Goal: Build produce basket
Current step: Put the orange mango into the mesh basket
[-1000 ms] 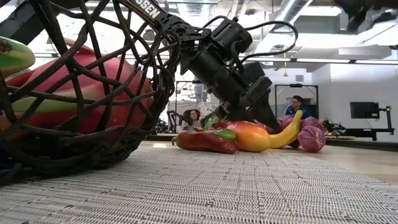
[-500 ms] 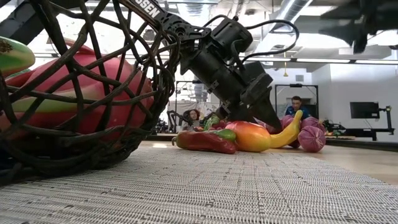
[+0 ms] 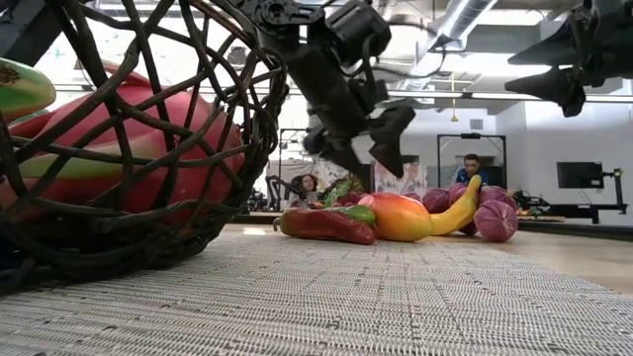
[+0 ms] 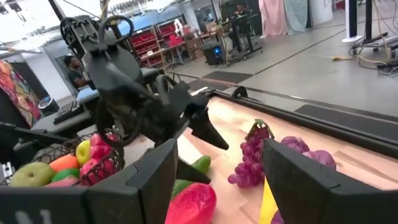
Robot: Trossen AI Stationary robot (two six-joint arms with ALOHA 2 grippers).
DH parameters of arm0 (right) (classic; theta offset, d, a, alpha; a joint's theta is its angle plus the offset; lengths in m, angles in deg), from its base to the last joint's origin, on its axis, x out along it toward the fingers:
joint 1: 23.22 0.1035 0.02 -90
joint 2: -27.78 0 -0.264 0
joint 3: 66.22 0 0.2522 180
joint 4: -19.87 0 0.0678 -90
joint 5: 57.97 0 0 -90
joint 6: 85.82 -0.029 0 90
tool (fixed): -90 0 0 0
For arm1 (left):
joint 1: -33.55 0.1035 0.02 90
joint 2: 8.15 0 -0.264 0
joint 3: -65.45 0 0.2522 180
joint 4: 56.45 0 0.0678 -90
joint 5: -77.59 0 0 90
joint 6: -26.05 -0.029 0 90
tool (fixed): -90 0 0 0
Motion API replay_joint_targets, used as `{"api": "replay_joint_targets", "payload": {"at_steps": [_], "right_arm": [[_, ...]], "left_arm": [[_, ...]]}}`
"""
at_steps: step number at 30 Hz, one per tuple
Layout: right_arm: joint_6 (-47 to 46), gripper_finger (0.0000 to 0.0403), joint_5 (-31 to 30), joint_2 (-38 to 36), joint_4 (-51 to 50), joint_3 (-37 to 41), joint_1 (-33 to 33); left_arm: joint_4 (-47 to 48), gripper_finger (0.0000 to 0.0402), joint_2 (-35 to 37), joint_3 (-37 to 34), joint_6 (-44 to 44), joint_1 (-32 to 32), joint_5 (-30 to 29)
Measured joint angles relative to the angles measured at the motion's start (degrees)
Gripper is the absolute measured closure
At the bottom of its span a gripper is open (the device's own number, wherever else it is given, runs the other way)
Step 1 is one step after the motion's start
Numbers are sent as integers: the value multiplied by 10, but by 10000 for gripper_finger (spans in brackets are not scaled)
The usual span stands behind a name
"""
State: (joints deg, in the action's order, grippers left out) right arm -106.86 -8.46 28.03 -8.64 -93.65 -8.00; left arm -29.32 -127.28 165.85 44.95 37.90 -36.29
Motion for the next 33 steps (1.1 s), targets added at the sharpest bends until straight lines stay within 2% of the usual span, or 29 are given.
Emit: {"api": "replay_joint_targets", "payload": {"at_steps": [3,12,15,26,33], "right_arm": [[0,148,0,0,2,0,0],[-1,148,2,0,-4,0,1],[-2,148,10,0,-12,0,1],[-6,148,22,0,-31,0,1],[-6,148,22,0,-33,0,1]], "left_arm": [[42,60,-3,0,97,-8,-3],[38,60,-42,-2,194,-70,-113],[31,60,-56,0,224,-79,-123],[25,63,-64,1,248,-82,-103],[20,117,-65,1,248,-82,-83]]}}
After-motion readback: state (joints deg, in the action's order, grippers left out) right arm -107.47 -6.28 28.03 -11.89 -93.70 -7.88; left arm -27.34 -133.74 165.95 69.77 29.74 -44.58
